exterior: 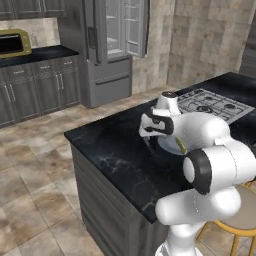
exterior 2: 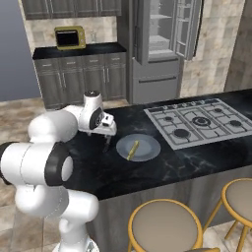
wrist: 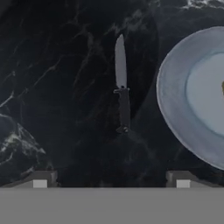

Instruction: Retrieve the butter from the fridge and place it on a plate on the dining table. Then retrieve the butter knife by the fridge and place it near the plate.

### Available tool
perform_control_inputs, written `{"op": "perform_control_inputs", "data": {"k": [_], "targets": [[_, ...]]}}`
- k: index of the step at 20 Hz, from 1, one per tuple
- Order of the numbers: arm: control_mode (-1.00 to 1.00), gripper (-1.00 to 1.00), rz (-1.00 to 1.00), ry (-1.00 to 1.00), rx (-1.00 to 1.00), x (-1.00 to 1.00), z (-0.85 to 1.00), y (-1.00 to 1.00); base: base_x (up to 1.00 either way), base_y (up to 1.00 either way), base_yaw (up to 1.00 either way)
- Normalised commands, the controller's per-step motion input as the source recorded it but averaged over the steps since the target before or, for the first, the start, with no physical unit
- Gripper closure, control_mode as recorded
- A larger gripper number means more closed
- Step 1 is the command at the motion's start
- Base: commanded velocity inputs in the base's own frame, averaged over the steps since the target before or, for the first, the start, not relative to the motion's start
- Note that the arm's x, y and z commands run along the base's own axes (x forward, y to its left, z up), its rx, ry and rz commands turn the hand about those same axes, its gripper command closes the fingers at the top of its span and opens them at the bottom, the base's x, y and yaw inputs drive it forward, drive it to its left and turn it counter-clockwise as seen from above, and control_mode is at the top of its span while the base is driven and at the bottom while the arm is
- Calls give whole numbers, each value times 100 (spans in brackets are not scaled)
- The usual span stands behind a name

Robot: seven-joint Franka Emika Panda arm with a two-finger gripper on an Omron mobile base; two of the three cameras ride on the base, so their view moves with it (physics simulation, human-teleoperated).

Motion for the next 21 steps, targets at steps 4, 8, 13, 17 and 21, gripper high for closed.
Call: {"op": "perform_control_inputs", "data": {"k": [4,8,13,17,21], "targets": [[-100,-100,-3,20,18,-57,62,-12,0,0,0],[-100,-100,0,-1,0,-99,44,0,0,0,0],[-100,-100,0,-12,-23,-100,22,9,0,0,0],[-100,-100,0,-14,-31,-100,29,18,0,0,0],[-100,-100,-5,-9,-15,-72,40,11,0,0,0]]}}
